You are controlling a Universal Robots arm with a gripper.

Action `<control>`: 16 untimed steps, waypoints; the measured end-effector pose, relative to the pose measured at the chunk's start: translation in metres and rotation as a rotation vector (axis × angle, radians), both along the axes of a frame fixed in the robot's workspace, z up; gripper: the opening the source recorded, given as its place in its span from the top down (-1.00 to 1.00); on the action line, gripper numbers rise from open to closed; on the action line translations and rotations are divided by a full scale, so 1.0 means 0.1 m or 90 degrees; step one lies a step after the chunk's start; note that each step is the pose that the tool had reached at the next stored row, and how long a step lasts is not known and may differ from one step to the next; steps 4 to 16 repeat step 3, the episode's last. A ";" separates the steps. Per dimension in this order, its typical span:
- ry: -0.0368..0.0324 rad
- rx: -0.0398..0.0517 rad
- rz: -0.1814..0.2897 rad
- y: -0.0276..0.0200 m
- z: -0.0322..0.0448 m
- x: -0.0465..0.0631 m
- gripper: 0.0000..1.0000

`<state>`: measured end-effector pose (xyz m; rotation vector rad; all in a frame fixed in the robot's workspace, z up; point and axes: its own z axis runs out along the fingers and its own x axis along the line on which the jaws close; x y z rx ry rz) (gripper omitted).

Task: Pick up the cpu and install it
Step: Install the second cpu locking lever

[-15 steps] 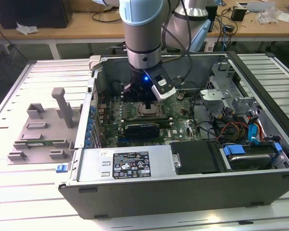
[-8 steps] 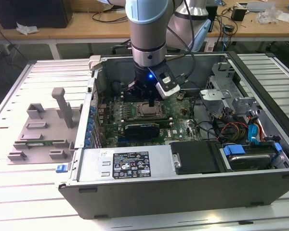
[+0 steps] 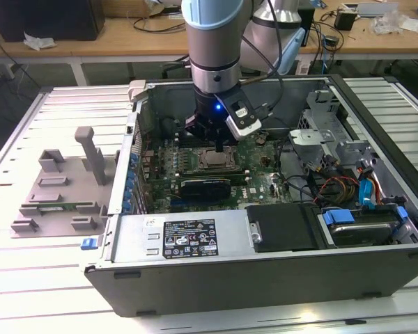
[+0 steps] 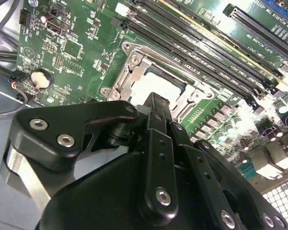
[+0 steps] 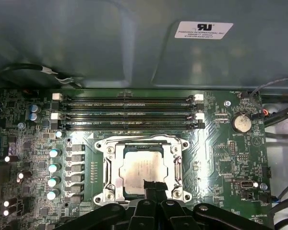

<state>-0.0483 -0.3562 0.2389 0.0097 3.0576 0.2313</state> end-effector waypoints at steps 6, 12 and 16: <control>0.0000 0.0000 0.000 0.000 0.000 0.00 0.79; 0.0000 0.0000 0.000 0.000 0.000 0.00 0.79; 0.0000 0.0000 0.000 0.000 0.000 0.00 0.79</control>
